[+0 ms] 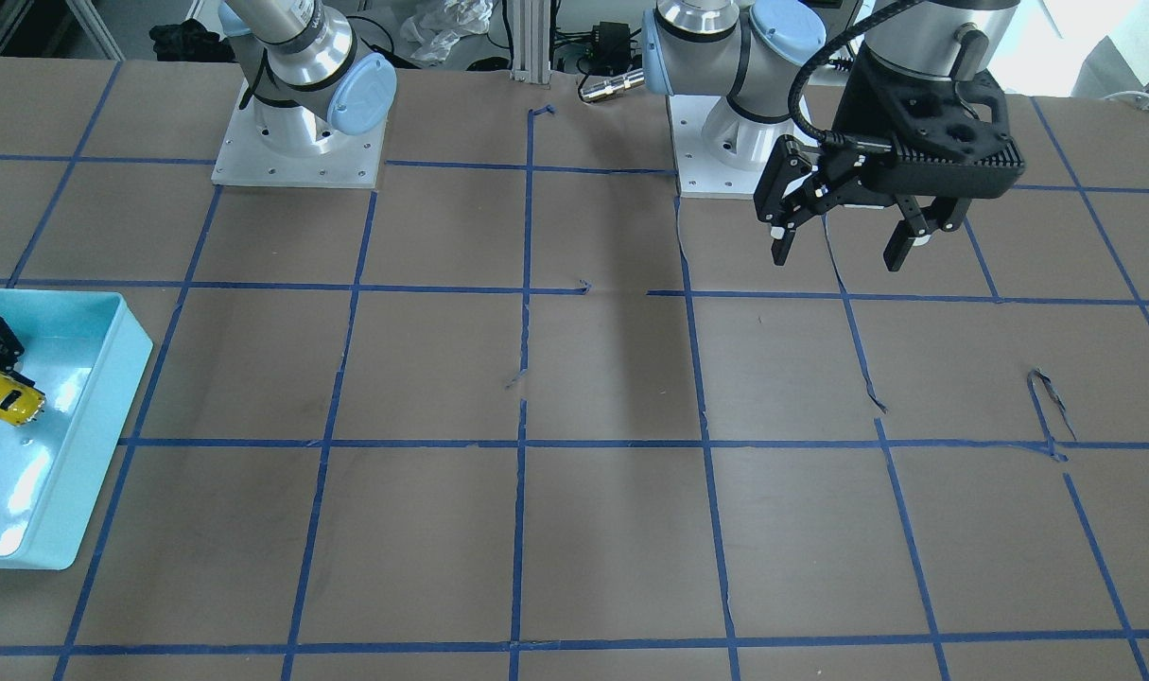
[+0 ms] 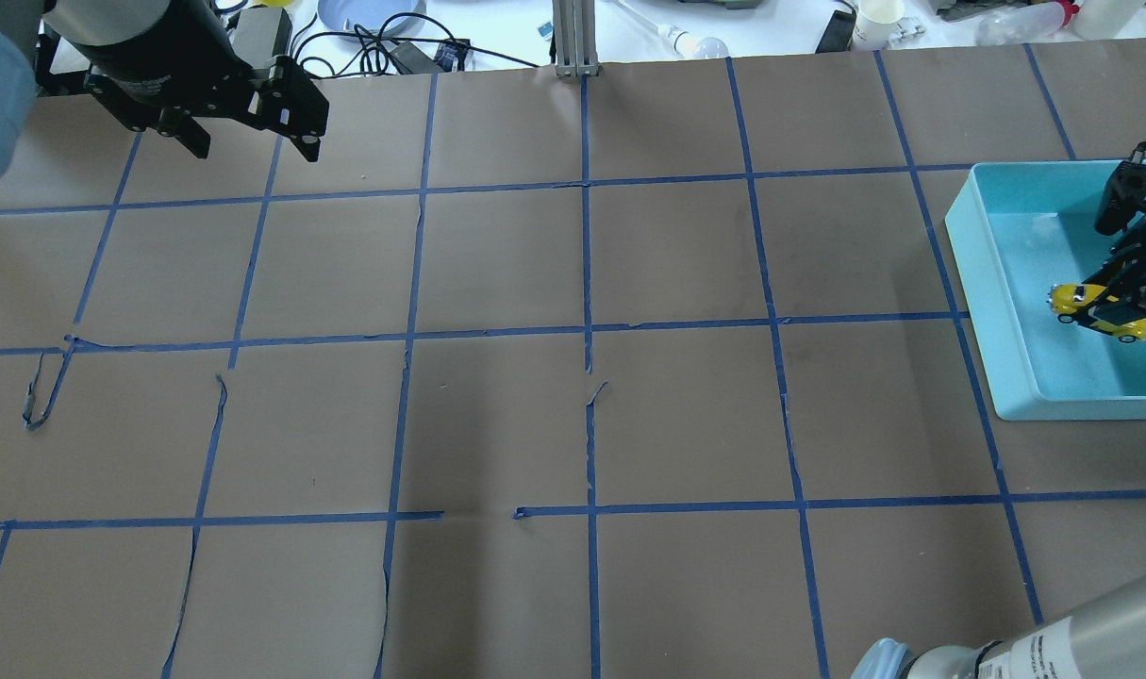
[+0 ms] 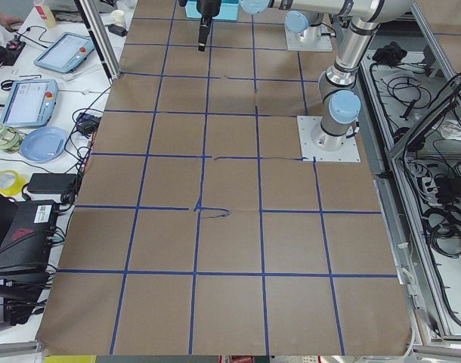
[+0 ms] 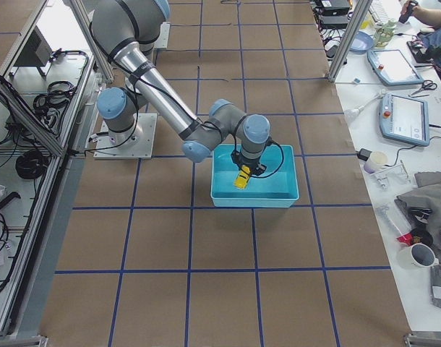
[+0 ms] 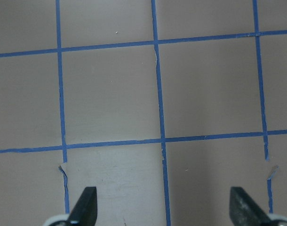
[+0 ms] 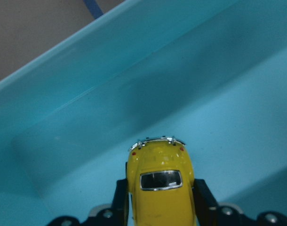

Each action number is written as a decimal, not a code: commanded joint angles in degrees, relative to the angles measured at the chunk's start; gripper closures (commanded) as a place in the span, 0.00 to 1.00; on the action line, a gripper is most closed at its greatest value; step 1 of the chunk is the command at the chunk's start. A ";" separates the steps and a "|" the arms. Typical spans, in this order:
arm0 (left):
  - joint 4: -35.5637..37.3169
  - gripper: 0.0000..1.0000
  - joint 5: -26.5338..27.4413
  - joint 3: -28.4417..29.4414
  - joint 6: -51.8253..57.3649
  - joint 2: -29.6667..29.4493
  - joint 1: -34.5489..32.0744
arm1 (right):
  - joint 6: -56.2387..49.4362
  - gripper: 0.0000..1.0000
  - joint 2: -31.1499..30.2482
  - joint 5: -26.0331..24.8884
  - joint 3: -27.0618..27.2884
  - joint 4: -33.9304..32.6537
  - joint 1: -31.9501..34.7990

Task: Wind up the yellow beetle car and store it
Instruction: 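Lower the car into the blue tray and open the right gripper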

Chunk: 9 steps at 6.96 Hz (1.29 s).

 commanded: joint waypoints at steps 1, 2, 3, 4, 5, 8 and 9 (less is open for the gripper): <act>0.00 0.00 0.00 0.02 0.11 0.12 0.07 | -0.56 0.75 -0.42 -0.13 7.51 -11.19 1.20; 0.00 0.00 -0.09 0.02 0.11 0.04 -0.01 | -0.56 0.75 -0.51 -0.47 7.28 -11.23 1.20; 0.00 0.00 -0.09 0.02 0.11 0.12 0.07 | -0.30 0.73 -0.51 -0.48 7.19 -11.23 1.29; 0.00 0.00 0.00 0.02 0.11 0.12 0.07 | 1.45 0.08 -0.77 -0.30 7.45 -11.49 1.29; 0.00 0.00 -0.09 0.02 0.11 0.12 0.16 | 2.25 0.00 -1.12 -0.48 7.63 -11.41 1.29; 0.00 0.00 -0.09 0.02 0.19 0.12 0.25 | 2.87 0.00 -5.06 0.14 5.97 -10.36 1.55; 0.00 0.00 -0.09 0.02 0.19 0.12 0.08 | 2.96 0.00 -5.60 -0.56 3.17 -7.48 2.69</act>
